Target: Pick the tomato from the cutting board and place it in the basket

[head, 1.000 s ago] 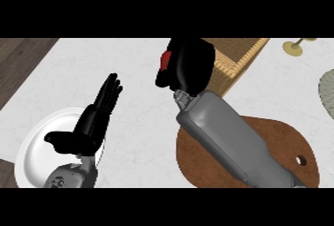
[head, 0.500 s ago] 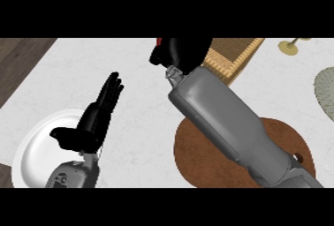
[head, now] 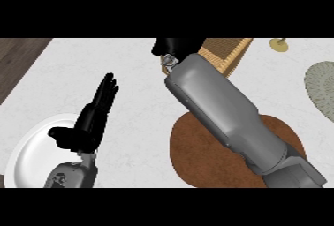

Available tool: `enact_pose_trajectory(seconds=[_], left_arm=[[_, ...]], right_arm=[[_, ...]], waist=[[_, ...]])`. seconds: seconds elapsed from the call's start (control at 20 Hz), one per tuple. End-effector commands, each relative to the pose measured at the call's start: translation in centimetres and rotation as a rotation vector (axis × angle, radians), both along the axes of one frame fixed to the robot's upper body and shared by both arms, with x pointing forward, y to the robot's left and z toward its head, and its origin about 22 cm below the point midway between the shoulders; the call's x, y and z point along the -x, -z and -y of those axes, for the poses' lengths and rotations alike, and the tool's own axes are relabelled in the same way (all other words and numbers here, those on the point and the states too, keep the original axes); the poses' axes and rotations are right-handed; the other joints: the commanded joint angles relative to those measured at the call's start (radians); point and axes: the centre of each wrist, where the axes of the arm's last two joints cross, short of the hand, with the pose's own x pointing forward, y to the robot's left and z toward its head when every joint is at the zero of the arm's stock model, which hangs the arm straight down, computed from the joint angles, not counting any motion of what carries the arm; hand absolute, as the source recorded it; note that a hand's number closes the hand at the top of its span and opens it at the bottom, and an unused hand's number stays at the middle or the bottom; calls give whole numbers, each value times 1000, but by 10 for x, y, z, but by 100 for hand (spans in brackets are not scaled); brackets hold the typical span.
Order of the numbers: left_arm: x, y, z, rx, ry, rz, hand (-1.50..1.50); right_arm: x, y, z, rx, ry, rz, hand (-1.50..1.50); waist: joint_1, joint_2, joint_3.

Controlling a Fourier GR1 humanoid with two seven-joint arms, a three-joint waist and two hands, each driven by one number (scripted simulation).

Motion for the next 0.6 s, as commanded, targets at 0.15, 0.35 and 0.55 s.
enact_pose_trajectory(seconds=[0.15,0.35,0.55], left_arm=[[4,8,-6,5,-44,-19,0],[0,4,-11,6,-58,-7,0],[1,4,-26,-3,-78,-2,0]], right_arm=[[-6,0,-7,-164,203,-6,150],[-11,17,-3,-145,224,-41,150],[-12,33,1,-144,230,-69,150]], waist=[[-42,-4,2],[-60,-6,3],[-64,-8,3]])
